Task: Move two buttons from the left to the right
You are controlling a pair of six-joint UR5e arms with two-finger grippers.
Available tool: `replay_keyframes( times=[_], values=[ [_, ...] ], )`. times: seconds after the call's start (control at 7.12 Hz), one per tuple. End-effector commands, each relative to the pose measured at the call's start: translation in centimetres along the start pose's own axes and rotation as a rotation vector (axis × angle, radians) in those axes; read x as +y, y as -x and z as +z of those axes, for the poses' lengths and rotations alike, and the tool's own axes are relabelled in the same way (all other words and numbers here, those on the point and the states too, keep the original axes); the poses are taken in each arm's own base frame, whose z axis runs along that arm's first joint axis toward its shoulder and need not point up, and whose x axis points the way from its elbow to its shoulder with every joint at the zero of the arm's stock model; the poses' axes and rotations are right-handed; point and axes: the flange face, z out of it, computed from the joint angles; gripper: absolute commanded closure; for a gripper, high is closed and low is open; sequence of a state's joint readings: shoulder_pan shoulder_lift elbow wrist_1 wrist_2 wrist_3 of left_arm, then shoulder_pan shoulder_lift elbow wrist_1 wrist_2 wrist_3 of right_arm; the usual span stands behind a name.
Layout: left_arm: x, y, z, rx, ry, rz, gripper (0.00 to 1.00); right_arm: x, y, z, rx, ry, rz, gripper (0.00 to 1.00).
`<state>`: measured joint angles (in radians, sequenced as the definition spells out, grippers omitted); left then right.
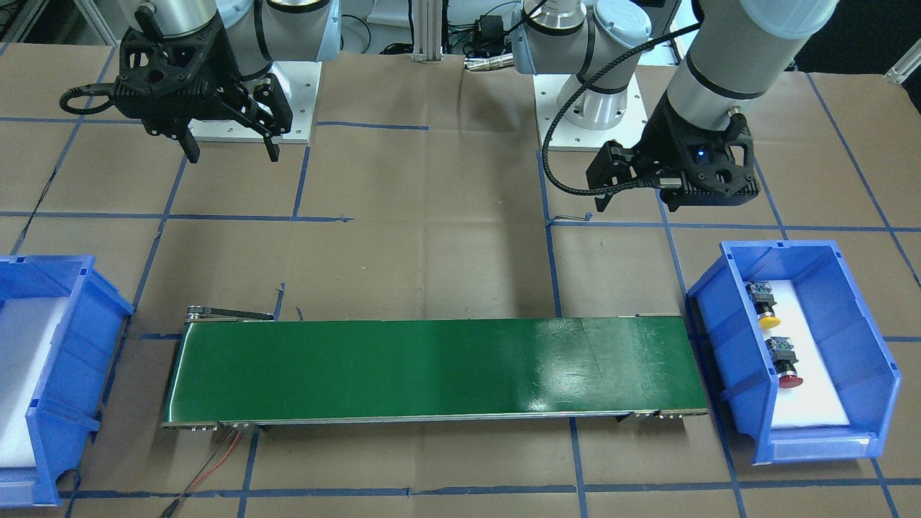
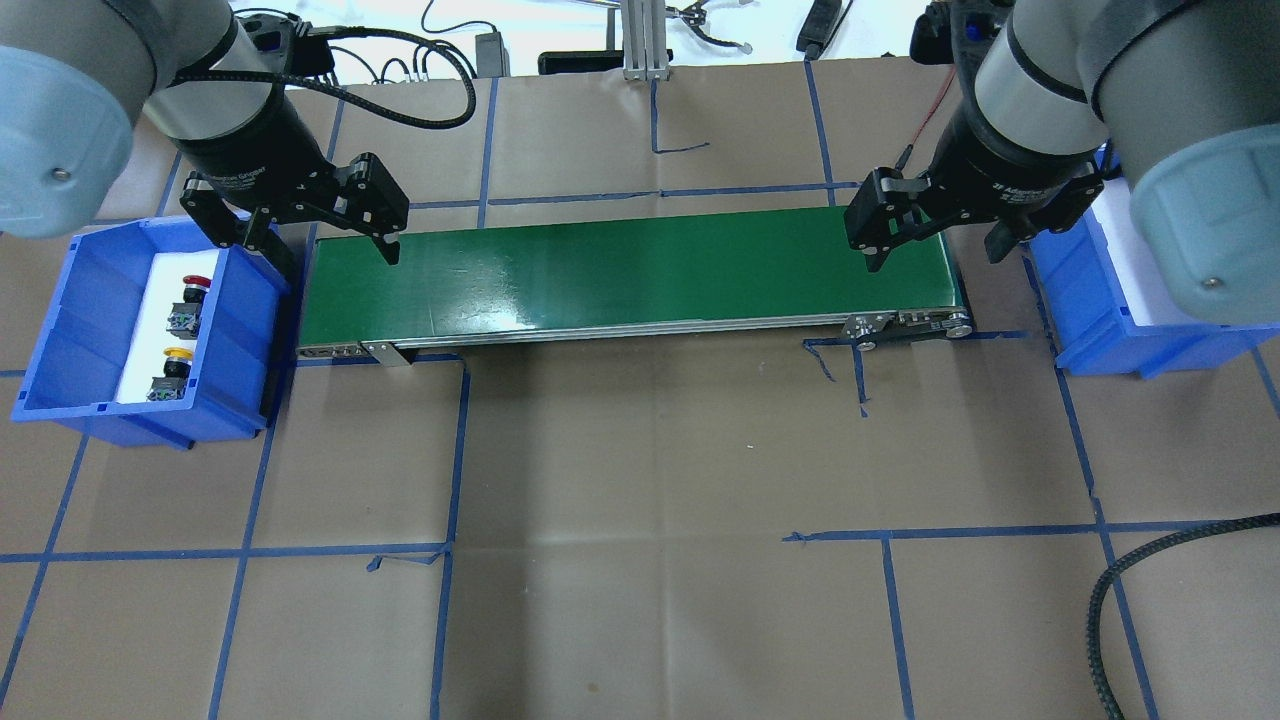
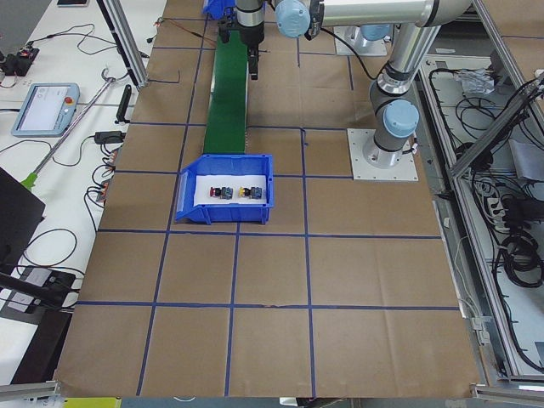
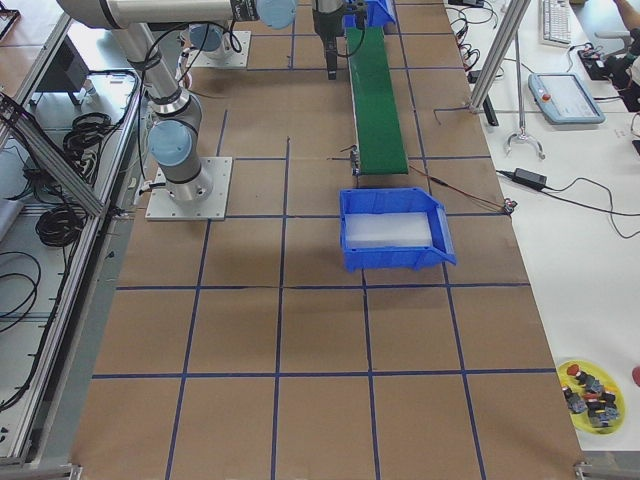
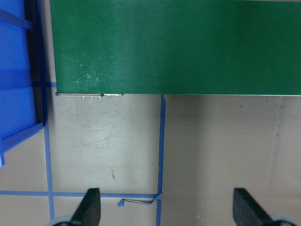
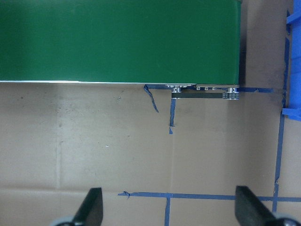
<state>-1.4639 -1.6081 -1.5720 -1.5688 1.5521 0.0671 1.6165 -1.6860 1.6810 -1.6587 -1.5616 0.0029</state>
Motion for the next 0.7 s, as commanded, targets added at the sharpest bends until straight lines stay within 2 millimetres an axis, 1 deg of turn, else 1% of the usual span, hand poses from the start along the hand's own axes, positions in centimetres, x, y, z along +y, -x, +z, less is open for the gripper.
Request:
replay_keyframes(
  times=[0.0,0.28,0.42,0.56],
  values=[
    [-1.2,6.2,-0.2,0.002,-0.005,-0.015,0.00,-0.2,0.0,-0.3,-0.001,-0.005,0.001,0.00],
    [-1.3,12.8,0.1,0.008,0.001,0.001,0.00,-0.1,0.0,-0.3,0.000,-0.005,-0.002,0.00],
    [-1.6,15.7,0.4,0.011,0.005,-0.001,0.00,-0.1,0.0,-0.3,0.000,-0.005,-0.002,0.00],
    [-2.3,19.2,1.1,0.017,0.013,0.009,0.00,-0.1,0.0,-0.3,0.000,-0.005,-0.002,0.00]
  ],
)
